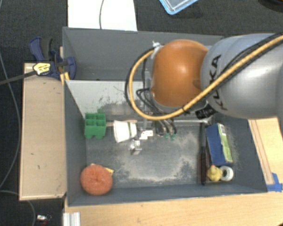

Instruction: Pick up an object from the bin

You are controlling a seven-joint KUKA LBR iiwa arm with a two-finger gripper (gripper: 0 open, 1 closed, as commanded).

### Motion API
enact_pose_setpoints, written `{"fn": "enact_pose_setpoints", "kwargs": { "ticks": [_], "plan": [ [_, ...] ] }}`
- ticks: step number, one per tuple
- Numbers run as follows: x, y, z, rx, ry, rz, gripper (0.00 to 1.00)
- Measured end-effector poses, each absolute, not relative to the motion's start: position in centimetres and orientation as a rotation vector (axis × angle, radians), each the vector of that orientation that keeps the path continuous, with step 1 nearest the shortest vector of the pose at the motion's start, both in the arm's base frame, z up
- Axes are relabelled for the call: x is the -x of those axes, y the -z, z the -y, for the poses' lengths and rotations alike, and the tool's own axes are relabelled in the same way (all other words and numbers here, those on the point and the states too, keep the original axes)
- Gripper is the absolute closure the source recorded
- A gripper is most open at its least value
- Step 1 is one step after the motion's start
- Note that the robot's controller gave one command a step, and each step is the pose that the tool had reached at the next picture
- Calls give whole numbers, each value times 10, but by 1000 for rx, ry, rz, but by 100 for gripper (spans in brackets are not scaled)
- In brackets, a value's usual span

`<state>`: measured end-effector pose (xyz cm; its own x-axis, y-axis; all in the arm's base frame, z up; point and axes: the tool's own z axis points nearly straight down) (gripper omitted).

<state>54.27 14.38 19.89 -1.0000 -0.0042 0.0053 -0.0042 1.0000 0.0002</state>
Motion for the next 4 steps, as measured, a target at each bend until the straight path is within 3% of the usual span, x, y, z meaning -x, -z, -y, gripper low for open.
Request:
{"fn": "enact_pose_setpoints", "kwargs": {
  "ticks": [1, 3, 4],
  "plan": [
    [-544, -204, -143, 0, 2, 3144, 0],
    [-512, -182, -217, -278, 5, 3131, 0],
    [-554, -225, -217, -301, 1, 3128, 0]
  ]
}}
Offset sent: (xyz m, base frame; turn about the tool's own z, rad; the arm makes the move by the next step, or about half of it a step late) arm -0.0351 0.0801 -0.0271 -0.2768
